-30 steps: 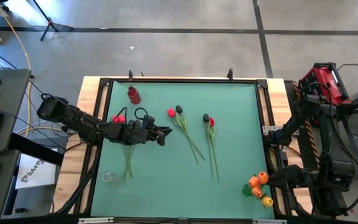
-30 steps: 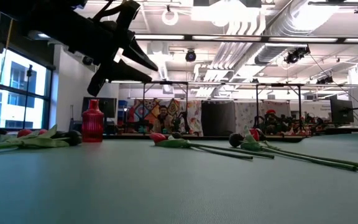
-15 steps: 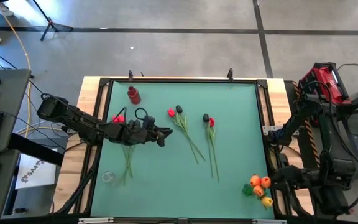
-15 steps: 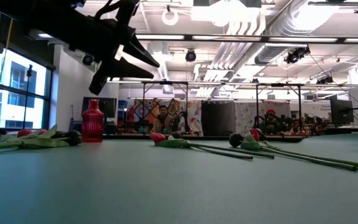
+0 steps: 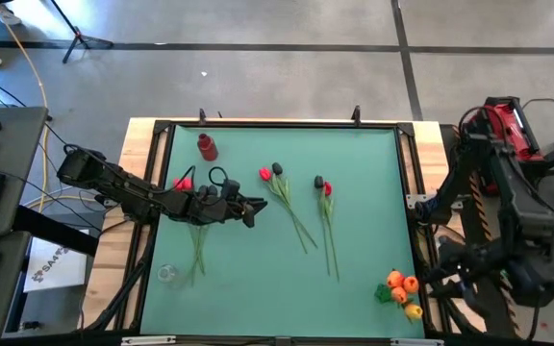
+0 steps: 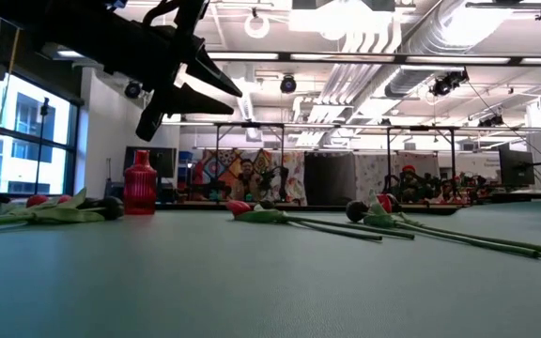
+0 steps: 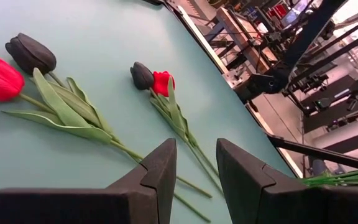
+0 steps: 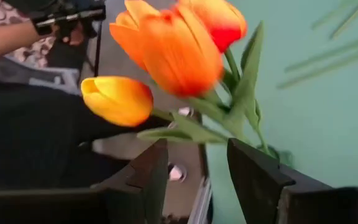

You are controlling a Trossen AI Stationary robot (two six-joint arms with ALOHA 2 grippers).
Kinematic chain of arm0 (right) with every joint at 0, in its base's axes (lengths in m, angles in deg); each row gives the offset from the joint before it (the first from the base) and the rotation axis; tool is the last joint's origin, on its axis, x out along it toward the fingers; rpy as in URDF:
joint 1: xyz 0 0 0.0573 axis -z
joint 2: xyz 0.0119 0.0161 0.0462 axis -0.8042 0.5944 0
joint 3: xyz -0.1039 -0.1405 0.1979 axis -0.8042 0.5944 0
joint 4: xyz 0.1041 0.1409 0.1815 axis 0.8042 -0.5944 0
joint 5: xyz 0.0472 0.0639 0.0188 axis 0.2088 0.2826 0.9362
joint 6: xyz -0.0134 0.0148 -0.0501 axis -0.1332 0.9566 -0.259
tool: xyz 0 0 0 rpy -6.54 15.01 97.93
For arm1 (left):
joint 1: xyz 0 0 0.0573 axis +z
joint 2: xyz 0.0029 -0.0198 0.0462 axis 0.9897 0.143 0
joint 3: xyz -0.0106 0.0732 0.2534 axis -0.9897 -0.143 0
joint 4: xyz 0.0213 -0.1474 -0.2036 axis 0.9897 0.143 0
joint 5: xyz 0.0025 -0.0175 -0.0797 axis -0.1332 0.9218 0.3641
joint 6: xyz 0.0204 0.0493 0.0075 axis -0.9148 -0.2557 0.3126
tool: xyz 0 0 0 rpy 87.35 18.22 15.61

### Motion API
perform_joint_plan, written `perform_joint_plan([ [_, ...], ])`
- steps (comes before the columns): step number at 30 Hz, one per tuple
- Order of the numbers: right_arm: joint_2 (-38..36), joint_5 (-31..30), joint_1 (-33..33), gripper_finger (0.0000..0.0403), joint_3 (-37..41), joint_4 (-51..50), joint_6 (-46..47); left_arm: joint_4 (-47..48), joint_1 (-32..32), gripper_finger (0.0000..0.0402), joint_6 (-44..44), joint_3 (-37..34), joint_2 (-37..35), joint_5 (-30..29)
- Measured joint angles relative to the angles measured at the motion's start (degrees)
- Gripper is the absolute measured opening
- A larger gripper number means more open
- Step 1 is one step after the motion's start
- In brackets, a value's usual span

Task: Sort flowers into vase by color
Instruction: Put the red flower into the transparent vase

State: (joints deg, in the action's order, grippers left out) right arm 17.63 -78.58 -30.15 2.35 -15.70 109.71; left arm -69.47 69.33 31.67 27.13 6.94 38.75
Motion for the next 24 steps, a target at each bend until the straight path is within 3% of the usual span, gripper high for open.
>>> perform_joint_plan([
  [4,-2.5,3.2,0.1,0.0149,0.0,-0.5,2.8,0.0,0.0,0.0101,0.0,0.0,0.0,0.2],
  [8,-4.9,1.7,0.4,0.0139,0.0,-1.0,5.6,-1.1,0.0,0.0101,0.5,0.0,-0.3,3.3],
  [15,-10.4,-13.5,0.4,0.0128,0.0,2.6,2.5,3.1,0.5,0.0101,-1.0,0.0,-5.1,4.0],
  [24,-16.5,-30.3,1.5,0.0128,0.0,3.8,-2.8,21.3,3.7,0.0101,4.8,0.0,-13.8,3.9],
])
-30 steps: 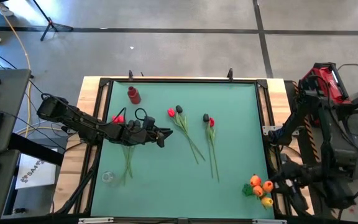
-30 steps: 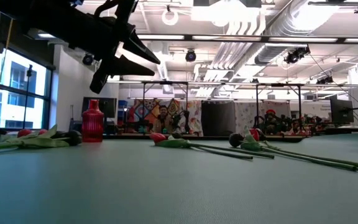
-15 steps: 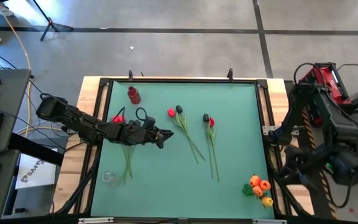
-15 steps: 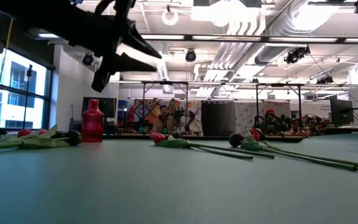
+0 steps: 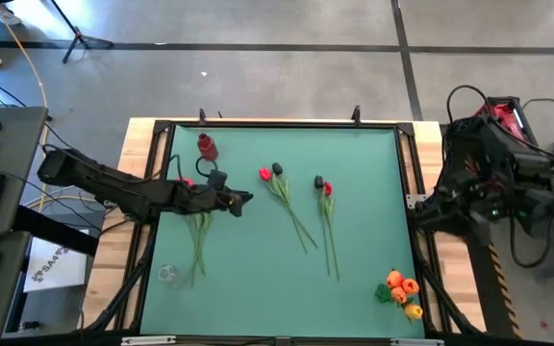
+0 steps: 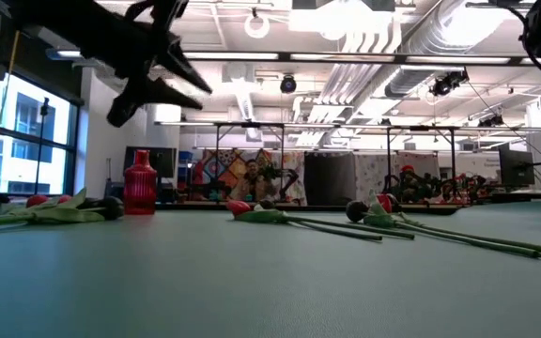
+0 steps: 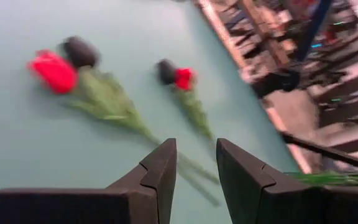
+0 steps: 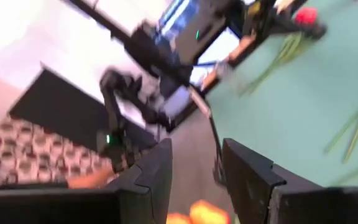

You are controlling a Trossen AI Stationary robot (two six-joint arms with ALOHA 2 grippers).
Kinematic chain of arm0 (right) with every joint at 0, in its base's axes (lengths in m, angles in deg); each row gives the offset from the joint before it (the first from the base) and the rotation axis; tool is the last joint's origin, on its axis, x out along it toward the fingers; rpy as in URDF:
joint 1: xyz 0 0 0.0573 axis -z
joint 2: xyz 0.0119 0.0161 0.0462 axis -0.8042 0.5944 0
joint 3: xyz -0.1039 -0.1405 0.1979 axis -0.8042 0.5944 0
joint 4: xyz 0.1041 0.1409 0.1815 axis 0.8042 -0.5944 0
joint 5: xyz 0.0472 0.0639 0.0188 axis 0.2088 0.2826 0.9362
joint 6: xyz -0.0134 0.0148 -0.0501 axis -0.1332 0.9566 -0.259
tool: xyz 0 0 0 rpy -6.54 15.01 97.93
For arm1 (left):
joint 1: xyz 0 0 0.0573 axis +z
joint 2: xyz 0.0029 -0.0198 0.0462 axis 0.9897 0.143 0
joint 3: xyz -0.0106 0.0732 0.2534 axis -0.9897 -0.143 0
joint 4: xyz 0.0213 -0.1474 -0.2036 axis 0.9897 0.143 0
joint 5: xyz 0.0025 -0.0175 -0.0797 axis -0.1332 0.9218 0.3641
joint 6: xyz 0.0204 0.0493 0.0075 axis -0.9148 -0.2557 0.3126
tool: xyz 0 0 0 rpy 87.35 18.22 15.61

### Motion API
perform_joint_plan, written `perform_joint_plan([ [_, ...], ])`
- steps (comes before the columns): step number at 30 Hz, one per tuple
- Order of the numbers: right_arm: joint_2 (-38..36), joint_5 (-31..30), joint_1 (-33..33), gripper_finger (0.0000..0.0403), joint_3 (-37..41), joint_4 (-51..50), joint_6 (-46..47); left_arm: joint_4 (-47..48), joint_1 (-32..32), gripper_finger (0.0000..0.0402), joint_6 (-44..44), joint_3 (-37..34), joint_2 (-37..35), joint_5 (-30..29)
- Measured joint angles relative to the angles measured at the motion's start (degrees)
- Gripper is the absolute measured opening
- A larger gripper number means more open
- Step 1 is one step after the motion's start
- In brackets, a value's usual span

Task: Sort flowers into vase by color
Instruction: Put the red flower into the transparent vase

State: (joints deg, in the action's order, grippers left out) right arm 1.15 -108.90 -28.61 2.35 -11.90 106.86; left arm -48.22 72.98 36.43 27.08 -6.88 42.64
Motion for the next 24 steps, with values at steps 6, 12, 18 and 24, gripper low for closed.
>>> perform_joint_plan([
  [6,-0.8,-2.6,6.3,0.0128,0.0,2.9,-8.0,10.9,3.8,0.0101,3.3,0.0,-2.1,2.3],
  [12,0.4,3.3,16.5,0.0128,0.0,3.8,-8.6,21.7,10.4,0.01,4.7,0.0,-3.3,5.3],
  [18,3.4,14.4,29.3,0.0128,0.1,3.8,-7.6,23.6,19.3,0.0077,-5.1,0.0,-5.2,11.4],
  [24,6.4,24.6,42.7,0.0128,0.1,3.8,-8.2,14.6,24.8,0.0059,-7.3,0.0,-3.5,18.6],
])
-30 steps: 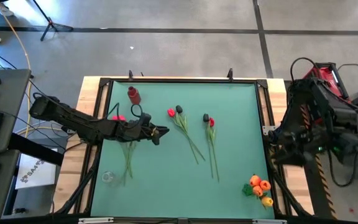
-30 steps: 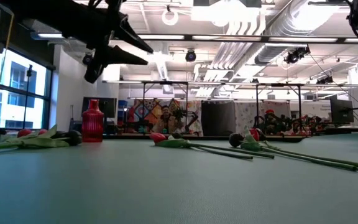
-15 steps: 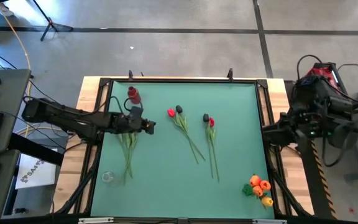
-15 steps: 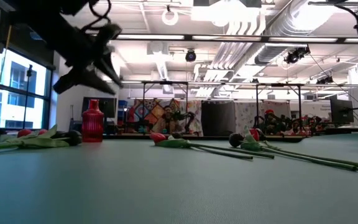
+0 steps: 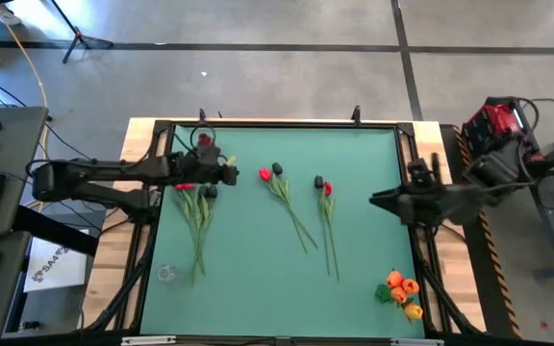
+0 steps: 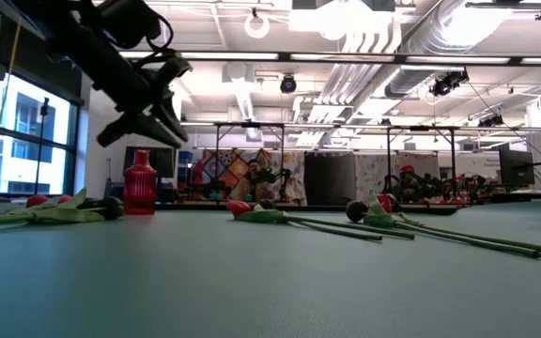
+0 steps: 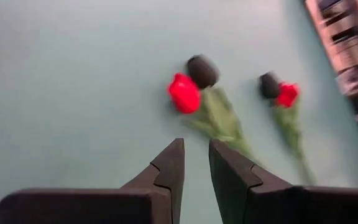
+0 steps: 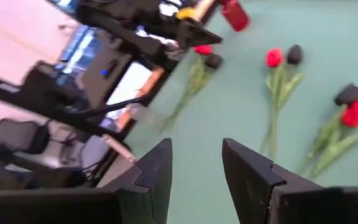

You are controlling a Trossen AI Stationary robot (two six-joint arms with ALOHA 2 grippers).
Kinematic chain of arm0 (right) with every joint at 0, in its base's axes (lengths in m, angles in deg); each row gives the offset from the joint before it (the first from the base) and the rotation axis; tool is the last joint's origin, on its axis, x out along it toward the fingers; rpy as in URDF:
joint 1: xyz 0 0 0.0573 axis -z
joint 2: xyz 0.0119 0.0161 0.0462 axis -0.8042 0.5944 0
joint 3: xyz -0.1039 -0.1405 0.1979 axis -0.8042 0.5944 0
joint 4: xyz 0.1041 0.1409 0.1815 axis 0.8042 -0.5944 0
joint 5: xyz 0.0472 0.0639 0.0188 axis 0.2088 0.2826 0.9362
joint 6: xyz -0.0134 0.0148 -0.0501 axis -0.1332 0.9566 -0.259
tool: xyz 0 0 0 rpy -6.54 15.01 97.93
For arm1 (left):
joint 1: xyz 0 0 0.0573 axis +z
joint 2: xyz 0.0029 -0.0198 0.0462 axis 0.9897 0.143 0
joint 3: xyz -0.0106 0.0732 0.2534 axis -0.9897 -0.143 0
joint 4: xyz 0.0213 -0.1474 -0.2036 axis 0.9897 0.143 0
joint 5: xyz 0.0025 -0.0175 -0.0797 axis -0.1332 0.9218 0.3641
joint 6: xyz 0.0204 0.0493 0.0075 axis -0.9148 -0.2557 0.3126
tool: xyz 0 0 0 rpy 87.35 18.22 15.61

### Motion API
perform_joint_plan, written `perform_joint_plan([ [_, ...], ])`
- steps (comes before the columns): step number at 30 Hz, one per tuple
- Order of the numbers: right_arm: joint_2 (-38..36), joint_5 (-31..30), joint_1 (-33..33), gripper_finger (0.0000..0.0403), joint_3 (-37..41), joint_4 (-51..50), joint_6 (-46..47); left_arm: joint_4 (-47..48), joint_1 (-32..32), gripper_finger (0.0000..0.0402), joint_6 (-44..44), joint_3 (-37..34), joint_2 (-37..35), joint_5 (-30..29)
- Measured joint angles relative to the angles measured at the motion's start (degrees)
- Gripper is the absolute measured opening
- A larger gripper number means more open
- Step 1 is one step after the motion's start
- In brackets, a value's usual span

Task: Sort flowers into vase by color
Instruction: Put the red flower into the transparent vase

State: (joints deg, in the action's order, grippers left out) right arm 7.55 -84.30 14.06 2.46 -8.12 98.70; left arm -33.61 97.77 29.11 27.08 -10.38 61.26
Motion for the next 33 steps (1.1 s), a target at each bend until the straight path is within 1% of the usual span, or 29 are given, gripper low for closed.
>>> perform_joint_plan([
  [3,1.9,6.2,6.5,0.0128,0.0,1.8,-3.8,-4.8,0.8,0.0055,0.0,0.0,2.4,1.4],
  [6,4.7,13.9,13.0,0.0128,0.0,6.9,-11.3,-8.3,0.9,0.0054,0.5,0.0,5.0,2.5],
  [9,8.4,21.3,19.9,0.0128,0.0,12.3,-17.9,-11.0,0.9,0.0054,0.5,0.0,7.1,5.2],
  [12,12.9,26.5,26.2,0.0128,0.0,14.2,-20.0,-12.0,0.8,0.0054,-0.7,0.0,7.7,8.1],
  [14,16.3,28.3,29.6,0.0128,0.0,12.7,-20.0,-11.7,0.4,0.0054,-1.2,0.0,7.2,9.4],
  [17,21.1,29.4,33.3,0.0128,0.0,9.3,-20.0,-10.6,-0.1,0.0054,-3.3,0.0,5.8,11.5],
  [22,28.8,30.4,38.1,0.0128,0.0,2.2,-19.5,-5.7,-1.4,0.0045,-5.8,0.0,2.5,11.9],
  [26,34.3,30.6,41.3,0.0128,0.0,-1.9,-17.9,-3.8,-2.4,0.0038,-8.2,0.0,1.1,11.7],
  [33,41.9,36.3,44.4,0.0128,1.0,-3.5,-18.0,-3.3,-4.2,0.0034,-12.0,0.0,1.0,11.8],
])
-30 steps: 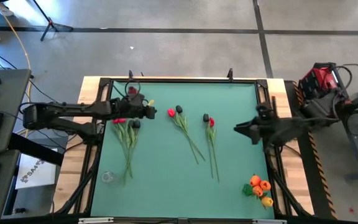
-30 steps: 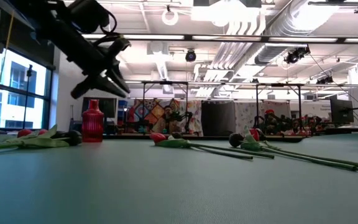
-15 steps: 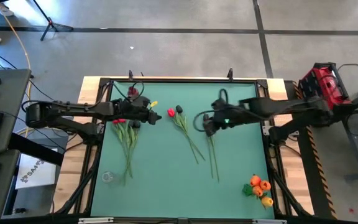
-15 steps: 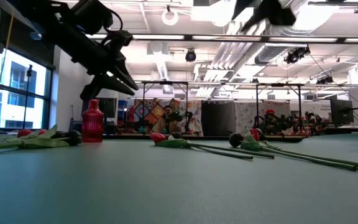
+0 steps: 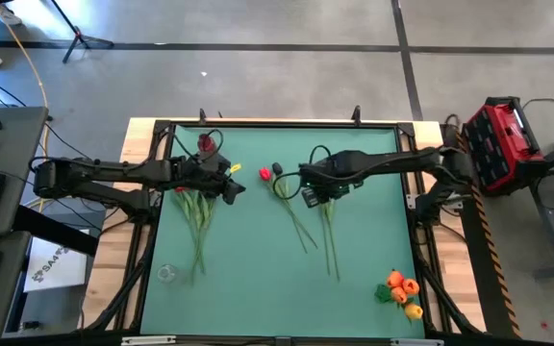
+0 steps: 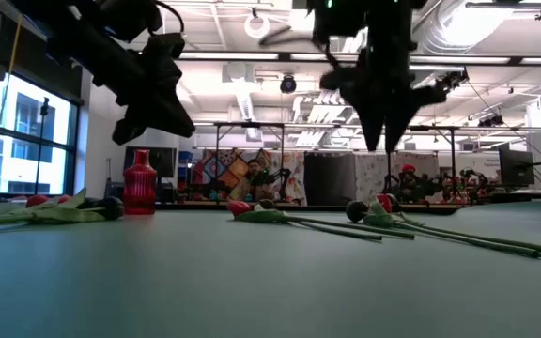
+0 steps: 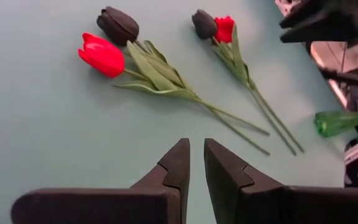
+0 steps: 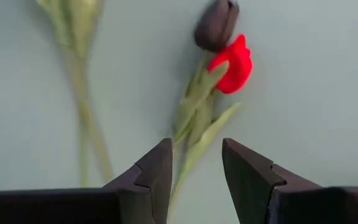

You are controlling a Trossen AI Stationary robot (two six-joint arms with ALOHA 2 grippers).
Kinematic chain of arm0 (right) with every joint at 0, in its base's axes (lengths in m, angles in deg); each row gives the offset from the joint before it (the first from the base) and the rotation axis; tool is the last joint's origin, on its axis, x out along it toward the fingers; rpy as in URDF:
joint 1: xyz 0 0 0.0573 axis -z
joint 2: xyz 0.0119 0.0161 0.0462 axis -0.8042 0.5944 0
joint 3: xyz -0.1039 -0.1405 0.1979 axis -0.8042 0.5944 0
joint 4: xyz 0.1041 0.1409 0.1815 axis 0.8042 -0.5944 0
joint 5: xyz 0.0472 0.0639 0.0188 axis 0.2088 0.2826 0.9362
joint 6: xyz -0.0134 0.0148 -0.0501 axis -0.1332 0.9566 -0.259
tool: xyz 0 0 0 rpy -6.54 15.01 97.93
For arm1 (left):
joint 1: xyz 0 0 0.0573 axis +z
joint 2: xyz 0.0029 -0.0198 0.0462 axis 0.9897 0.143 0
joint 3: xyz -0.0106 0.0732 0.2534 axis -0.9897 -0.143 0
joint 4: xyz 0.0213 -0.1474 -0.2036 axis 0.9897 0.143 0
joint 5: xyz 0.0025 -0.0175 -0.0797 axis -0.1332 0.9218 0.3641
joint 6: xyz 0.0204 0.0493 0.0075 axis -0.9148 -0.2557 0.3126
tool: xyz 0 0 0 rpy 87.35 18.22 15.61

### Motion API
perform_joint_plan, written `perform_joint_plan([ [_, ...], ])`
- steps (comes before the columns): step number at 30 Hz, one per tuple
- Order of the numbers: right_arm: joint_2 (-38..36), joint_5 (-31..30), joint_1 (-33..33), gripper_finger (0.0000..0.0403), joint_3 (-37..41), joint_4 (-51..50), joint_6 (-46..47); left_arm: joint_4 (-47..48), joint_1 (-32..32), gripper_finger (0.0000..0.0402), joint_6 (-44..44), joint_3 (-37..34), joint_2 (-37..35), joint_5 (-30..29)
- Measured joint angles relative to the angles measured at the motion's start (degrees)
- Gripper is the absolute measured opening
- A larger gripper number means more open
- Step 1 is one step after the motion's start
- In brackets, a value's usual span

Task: Sort flowers into vase by color
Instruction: Put the red flower into the transparent vase

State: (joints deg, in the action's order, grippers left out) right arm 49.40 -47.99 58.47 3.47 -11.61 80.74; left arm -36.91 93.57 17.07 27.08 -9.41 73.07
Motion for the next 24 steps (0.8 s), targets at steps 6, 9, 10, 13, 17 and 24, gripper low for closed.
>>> perform_joint_plan([
  [6,2.5,3.0,1.5,0.0128,5.5,4.5,1.5,3.0,-0.9,0.0034,-4.2,0.0,0.0,0.1],
  [9,2.6,5.0,1.6,0.0128,8.8,11.0,1.5,3.7,-1.0,0.0034,-5.4,0.0,0.0,0.1],
  [10,2.6,5.3,1.6,0.0128,9.6,12.3,1.5,3.7,-1.0,0.0034,-5.5,0.0,0.0,0.1],
  [13,2.6,4.5,1.5,0.0128,11.7,12.4,1.5,3.8,-1.0,0.0034,-5.5,0.0,0.0,0.1],
  [17,2.6,7.1,0.6,0.0117,13.8,8.9,0.4,4.3,-1.0,0.0034,-3.7,0.0,0.0,0.1],
  [24,2.1,12.2,-7.1,0.0083,14.1,9.7,1.5,4.5,-1.1,0.0034,-2.0,0.0,0.0,-0.7],
])
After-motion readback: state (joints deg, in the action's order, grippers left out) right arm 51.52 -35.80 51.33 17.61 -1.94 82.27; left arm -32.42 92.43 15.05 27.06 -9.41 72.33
